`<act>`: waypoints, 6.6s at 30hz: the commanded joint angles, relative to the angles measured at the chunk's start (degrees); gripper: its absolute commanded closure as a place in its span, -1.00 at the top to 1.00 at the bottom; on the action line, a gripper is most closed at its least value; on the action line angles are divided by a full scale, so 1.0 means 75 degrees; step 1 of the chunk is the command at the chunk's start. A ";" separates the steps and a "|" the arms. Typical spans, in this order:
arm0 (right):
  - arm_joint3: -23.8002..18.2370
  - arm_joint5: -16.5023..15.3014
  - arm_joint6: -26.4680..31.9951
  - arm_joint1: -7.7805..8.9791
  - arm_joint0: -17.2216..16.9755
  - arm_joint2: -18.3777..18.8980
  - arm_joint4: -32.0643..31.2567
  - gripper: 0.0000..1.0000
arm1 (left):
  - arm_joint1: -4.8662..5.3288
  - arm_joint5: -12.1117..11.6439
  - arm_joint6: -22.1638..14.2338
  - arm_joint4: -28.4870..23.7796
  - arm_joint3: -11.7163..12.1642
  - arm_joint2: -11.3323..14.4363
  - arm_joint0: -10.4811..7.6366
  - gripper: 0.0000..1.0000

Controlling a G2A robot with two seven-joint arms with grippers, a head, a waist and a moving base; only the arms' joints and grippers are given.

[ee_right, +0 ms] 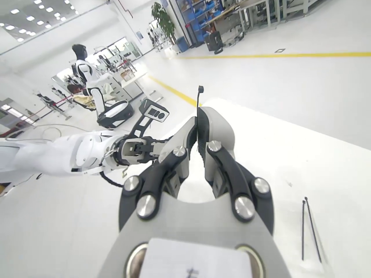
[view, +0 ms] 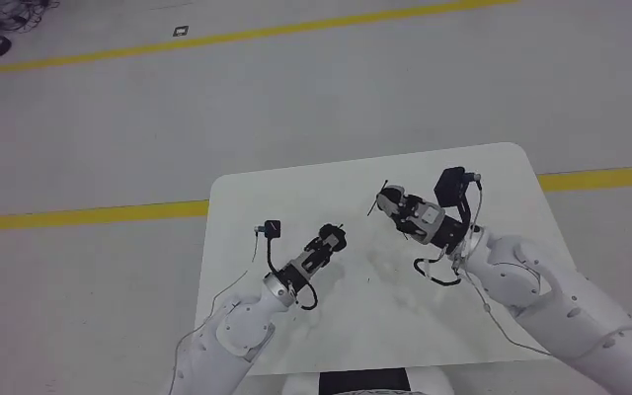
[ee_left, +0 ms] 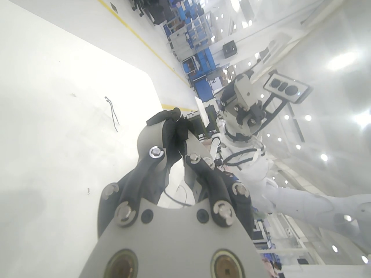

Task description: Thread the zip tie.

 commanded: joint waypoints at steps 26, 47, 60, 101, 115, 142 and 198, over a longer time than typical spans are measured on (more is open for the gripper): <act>0.0138 0.0000 -0.1311 -0.0005 -0.0040 -0.0648 -0.0700 -1.00 | -0.0160 0.0002 0.0296 -0.0374 -0.0020 0.0322 -0.0229 -1.00; 0.0469 0.0000 -0.1852 -0.0156 0.0218 -0.1035 -0.0945 -1.00 | -0.0231 0.0002 0.0163 -0.0574 -0.0124 0.0373 -0.0228 -1.00; 0.0720 0.0000 -0.2022 -0.0256 0.0432 -0.1278 -0.1075 -1.00 | -0.0231 0.0002 0.0163 -0.0574 -0.0124 0.0373 -0.0228 -1.00; 0.0980 0.0000 -0.2196 -0.0408 0.0622 -0.1438 -0.1151 -1.00 | -0.0231 0.0002 0.0163 -0.0574 -0.0124 0.0373 -0.0228 -1.00; 0.0948 0.0000 -0.2254 -0.0378 0.0553 -0.1362 -0.1199 -1.00 | -0.0231 0.0002 0.0163 -0.0574 -0.0124 0.0373 -0.0228 -1.00; 0.1033 0.0000 -0.2075 -0.0404 0.0673 -0.1523 -0.1146 -1.00 | -0.0231 0.0002 0.0163 -0.0574 -0.0124 0.0373 -0.0228 -1.00; 0.1173 0.0000 -0.1922 -0.0399 0.0710 -0.1653 -0.1005 -1.00 | -0.0310 0.0002 0.0148 -0.0576 -0.0185 0.0357 -0.0243 -1.00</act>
